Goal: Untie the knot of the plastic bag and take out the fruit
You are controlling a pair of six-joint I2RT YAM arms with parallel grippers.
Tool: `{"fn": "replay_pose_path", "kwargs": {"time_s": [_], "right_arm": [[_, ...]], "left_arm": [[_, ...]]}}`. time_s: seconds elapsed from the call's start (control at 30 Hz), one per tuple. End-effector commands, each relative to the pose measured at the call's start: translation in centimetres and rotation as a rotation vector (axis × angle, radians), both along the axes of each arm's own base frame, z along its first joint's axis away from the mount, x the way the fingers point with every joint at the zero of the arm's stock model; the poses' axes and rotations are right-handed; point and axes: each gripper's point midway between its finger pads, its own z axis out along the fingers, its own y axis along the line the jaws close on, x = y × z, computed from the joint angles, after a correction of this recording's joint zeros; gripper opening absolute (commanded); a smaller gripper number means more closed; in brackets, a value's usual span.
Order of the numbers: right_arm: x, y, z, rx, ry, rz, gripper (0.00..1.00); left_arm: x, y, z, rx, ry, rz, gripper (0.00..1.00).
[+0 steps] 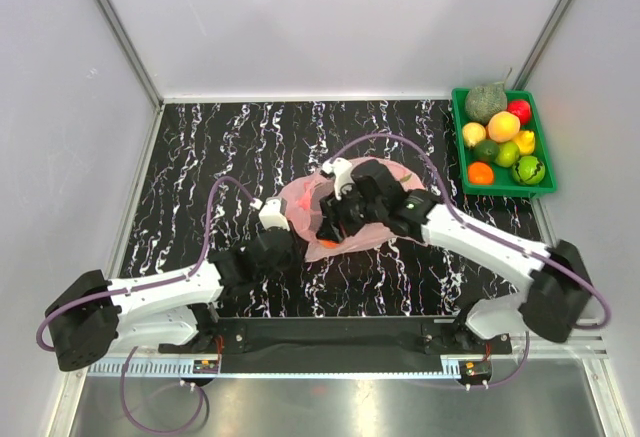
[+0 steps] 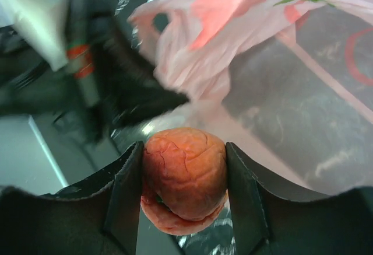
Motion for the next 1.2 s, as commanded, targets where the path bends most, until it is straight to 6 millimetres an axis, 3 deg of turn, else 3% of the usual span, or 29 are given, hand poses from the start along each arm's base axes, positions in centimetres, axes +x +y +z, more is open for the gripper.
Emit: {"fn": "replay_pose_path", "kwargs": {"time_s": [0.0, 0.1, 0.2, 0.3, 0.37, 0.43, 0.47, 0.57, 0.6, 0.67, 0.7, 0.77, 0.83, 0.93, 1.17], "right_arm": [[-3.6, -2.4, 5.6, 0.065, -0.061, 0.087, 0.0], [-3.5, -4.3, 10.2, 0.145, -0.196, 0.02, 0.0], [-1.0, -7.2, 14.7, 0.195, -0.369, -0.185, 0.0], [3.5, -11.9, 18.0, 0.146, -0.534, -0.512, 0.0], [7.5, -17.1, 19.1, 0.036, -0.6, -0.817, 0.0], [10.2, -21.5, 18.6, -0.024, -0.551, -1.033, 0.0], [12.5, -26.5, 17.3, -0.11, -0.486, -1.2, 0.0], [15.9, -31.9, 13.9, -0.105, -0.304, -1.413, 0.0], [16.5, -35.5, 13.1, -0.12, -0.279, -1.517, 0.0], [18.2, -38.3, 10.4, -0.109, -0.194, -1.607, 0.0], [18.3, -41.2, 9.7, -0.109, -0.172, -1.686, 0.0], [19.5, -43.4, 7.3, -0.144, -0.119, -1.752, 0.0], [19.4, -46.6, 5.8, -0.216, -0.109, -1.865, 0.0], [20.2, -50.0, 2.5, -0.288, -0.033, -1.967, 0.0], [21.4, -52.7, -1.8, -0.355, 0.028, -2.055, 0.0]], "left_arm": [[1.1, -0.3, 2.0, -0.035, -0.049, 0.03, 0.0], [1.1, -0.2, 1.9, -0.035, -0.046, 0.032, 0.0], [1.0, -0.2, 1.6, -0.027, -0.036, 0.031, 0.0], [0.8, -0.1, 1.3, -0.019, -0.025, 0.027, 0.0], [0.8, -0.1, 1.4, -0.021, -0.026, 0.025, 0.0], [0.8, -0.1, 1.5, -0.023, -0.026, 0.024, 0.0], [0.7, -0.1, 1.6, -0.026, -0.028, 0.022, 0.0], [0.7, -0.2, 1.9, -0.033, -0.029, 0.017, 0.0], [0.7, -0.3, 2.1, -0.038, -0.031, 0.014, 0.0], [0.6, -0.4, 2.2, -0.041, -0.032, 0.007, 0.0], [0.6, -0.4, 2.3, -0.042, -0.034, 0.004, 0.0], [0.6, -0.6, 2.4, -0.042, -0.033, 0.0, 0.0], [0.7, -0.7, 2.5, -0.039, -0.034, -0.006, 0.0], [0.5, -0.8, 2.1, -0.012, -0.017, -0.019, 0.0], [0.5, -0.9, 2.4, 0.038, 0.009, -0.034, 0.0]]}}
